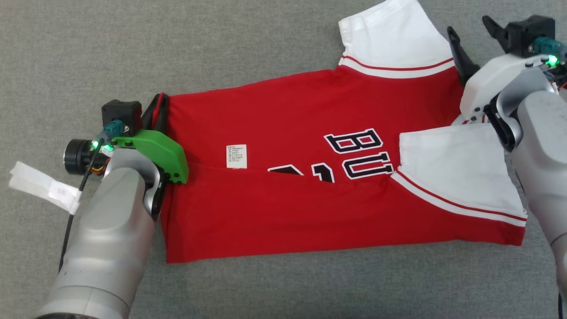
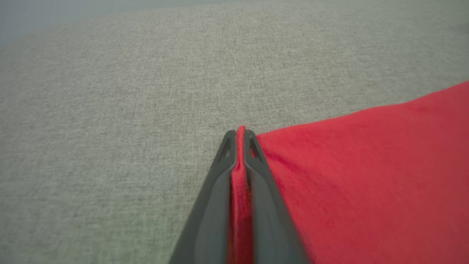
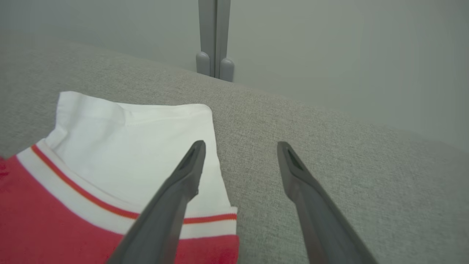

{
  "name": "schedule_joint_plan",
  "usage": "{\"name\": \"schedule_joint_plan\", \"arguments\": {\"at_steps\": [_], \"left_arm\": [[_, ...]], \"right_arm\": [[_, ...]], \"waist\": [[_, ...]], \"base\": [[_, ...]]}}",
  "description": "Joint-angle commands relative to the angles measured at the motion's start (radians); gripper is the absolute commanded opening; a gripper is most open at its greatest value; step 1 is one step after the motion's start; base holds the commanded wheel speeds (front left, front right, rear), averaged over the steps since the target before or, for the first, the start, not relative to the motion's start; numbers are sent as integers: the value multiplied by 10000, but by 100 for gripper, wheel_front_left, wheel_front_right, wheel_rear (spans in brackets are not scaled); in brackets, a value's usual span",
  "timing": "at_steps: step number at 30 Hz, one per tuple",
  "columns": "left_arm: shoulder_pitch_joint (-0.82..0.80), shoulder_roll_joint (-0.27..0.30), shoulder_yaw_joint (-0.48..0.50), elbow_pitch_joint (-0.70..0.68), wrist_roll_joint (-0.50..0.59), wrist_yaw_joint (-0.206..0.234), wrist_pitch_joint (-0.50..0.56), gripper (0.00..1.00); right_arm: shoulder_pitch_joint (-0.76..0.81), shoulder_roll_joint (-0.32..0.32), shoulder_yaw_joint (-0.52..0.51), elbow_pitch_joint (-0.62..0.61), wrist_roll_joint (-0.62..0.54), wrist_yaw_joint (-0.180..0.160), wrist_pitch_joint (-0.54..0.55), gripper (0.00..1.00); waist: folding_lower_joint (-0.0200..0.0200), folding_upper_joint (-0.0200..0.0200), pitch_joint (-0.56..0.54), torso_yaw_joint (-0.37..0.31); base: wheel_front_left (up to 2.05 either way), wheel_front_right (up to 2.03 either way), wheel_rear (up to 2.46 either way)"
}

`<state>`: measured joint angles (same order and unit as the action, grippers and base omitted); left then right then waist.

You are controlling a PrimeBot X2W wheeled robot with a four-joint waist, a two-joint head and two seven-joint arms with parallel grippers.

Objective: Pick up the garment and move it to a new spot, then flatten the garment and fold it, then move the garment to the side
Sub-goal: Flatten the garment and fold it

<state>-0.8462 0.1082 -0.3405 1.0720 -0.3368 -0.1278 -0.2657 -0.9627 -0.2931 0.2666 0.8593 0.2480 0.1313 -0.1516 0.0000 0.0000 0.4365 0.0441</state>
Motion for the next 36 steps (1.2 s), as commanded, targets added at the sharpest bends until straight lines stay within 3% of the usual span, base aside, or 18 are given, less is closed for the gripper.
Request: {"name": "schedule_joint_plan", "arguments": {"at_steps": [1,10,17,18,19,20,31,36], "left_arm": [[-108,-96,-187,-20,-143,-43,53,0],[-355,-200,-971,-1260,-607,-45,32,0],[-402,-226,-1207,-1663,-692,-28,34,0],[-399,-222,-1206,-1682,-685,-13,34,0],[-378,-217,-1194,-1703,-690,-11,34,0],[-361,-215,-1181,-1714,-693,-11,35,0],[185,111,-156,-2810,-259,119,22,0],[639,306,455,-3447,140,142,22,0]], "right_arm": [[-344,-61,108,210,39,-15,158,100],[-2173,-160,444,1774,277,-13,1091,100],[-2990,-24,544,2853,137,-15,1440,100],[-3050,-20,566,2974,101,-13,1508,97],[-3055,26,579,3128,120,-15,1561,34],[-3051,53,606,3202,118,-13,1538,2],[-3300,-178,-263,3531,-159,-16,-888,0],[-2827,-63,-959,2714,-215,-16,-1131,0]], "waist": [[0,0,334,400],[0,0,931,1315],[0,0,1213,1618],[0,0,1230,1619],[0,0,1241,1613],[0,0,1244,1603],[0,0,830,1205],[0,0,409,901]], "base": [[0,0,0],[0,0,0],[0,0,0],[0,0,0],[0,0,0],[0,0,0],[0,0,0],[0,0,0]]}}
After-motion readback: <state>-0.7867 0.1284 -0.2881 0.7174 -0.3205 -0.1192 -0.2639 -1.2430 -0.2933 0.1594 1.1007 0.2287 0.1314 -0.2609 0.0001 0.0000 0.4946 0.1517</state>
